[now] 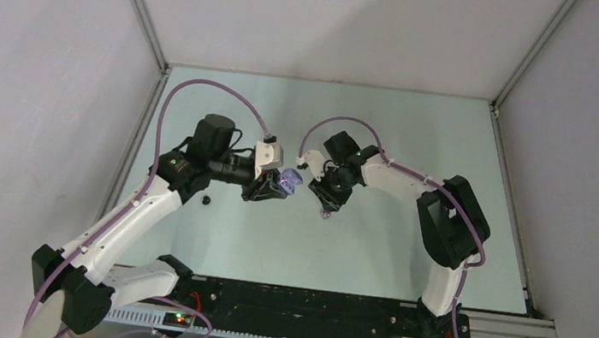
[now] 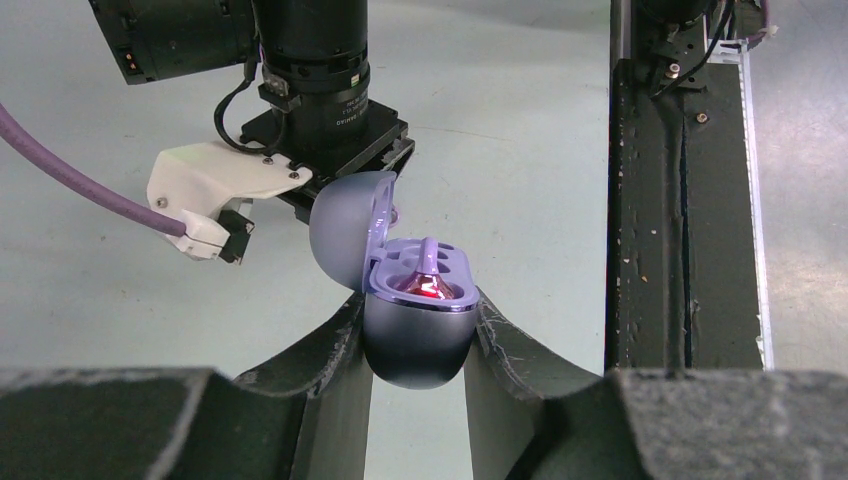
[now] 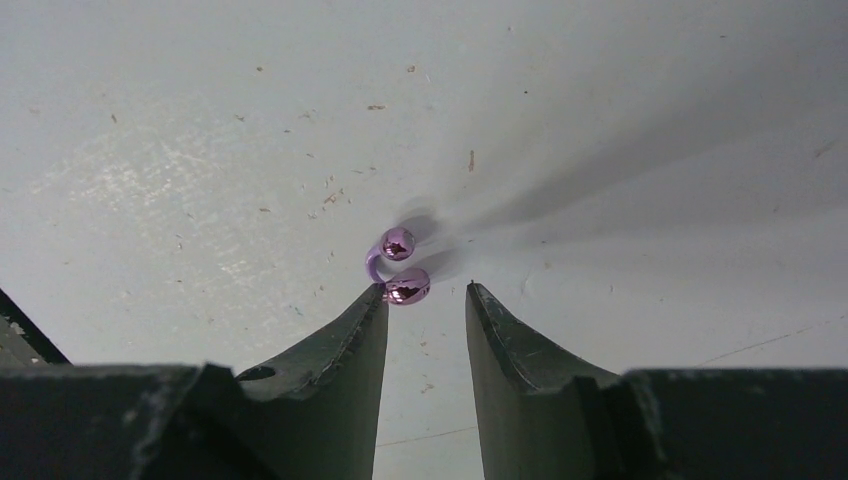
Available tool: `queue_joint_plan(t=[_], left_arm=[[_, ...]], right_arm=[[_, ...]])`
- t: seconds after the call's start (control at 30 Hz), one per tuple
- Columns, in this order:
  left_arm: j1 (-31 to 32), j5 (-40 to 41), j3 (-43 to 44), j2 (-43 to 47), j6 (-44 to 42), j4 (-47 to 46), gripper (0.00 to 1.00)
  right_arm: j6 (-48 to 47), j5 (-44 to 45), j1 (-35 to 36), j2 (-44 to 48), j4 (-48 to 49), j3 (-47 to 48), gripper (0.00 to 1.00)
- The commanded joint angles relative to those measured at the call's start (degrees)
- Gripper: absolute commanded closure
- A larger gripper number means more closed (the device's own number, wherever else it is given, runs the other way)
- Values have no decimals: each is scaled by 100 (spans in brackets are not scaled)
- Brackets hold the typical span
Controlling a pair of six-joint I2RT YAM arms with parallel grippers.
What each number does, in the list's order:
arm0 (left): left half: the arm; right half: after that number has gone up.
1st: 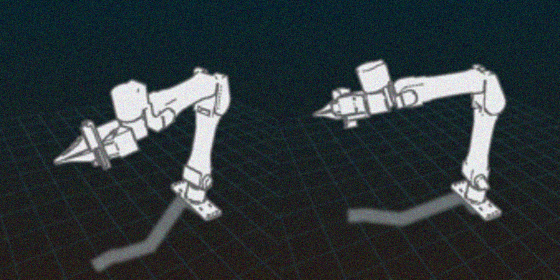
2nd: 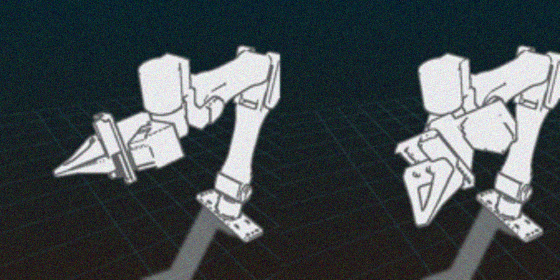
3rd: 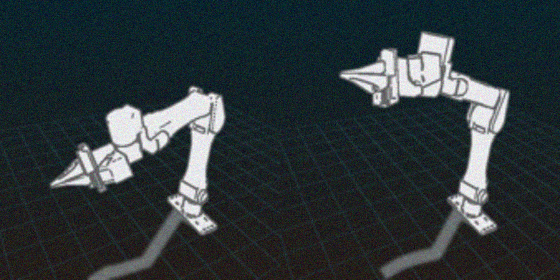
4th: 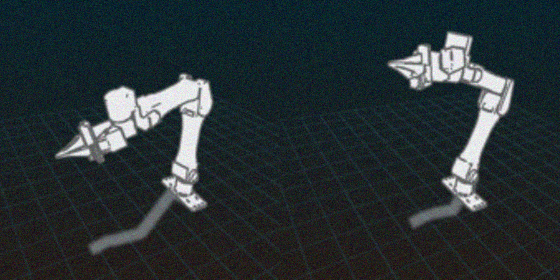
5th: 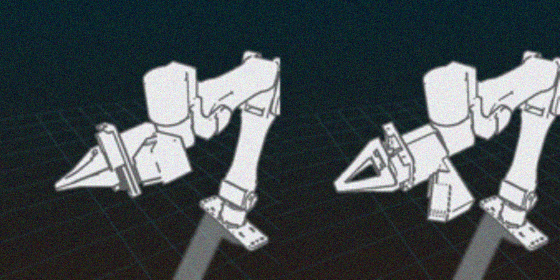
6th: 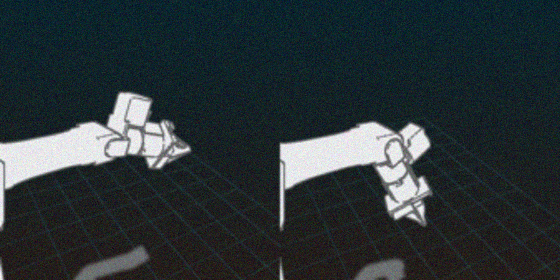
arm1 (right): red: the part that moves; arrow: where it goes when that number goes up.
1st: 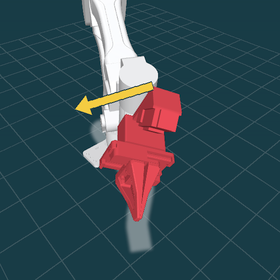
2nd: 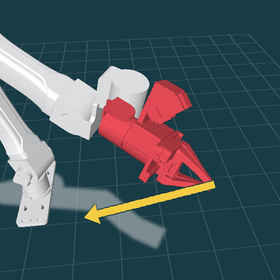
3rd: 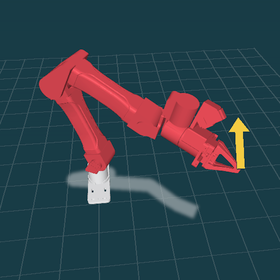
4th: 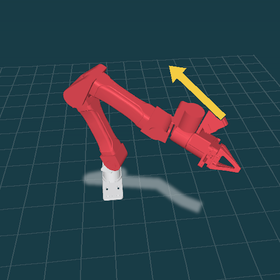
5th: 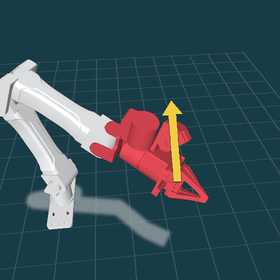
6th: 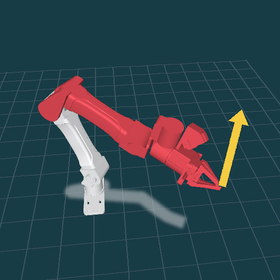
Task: Insert the wireless bluetooth earbuds into the charging case
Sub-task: Adjust the earbud at the center of the board.
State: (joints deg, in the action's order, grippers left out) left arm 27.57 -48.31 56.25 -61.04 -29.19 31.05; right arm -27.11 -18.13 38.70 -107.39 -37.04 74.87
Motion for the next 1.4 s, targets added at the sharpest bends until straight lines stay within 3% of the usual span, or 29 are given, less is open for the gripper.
queue_joint_plan(t=[0.0, 0.77, 1.03, 1.37], left_arm=[[-15, -74, 14, 144, -155, -100, 100], [-15, -77, -1, 119, -156, -125, 100], [-16, -69, 0, 122, -155, -123, 100], [-15, -74, 0, 118, -153, -119, 100]], right_arm=[[-145, 203, 47, -88, 39, -16, 60], [-301, -347, 50, -4, -202, -21, 59], [-101, 252, 37, -137, 99, -25, 59], [52, 395, -71, -150, 333, -18, 59]])
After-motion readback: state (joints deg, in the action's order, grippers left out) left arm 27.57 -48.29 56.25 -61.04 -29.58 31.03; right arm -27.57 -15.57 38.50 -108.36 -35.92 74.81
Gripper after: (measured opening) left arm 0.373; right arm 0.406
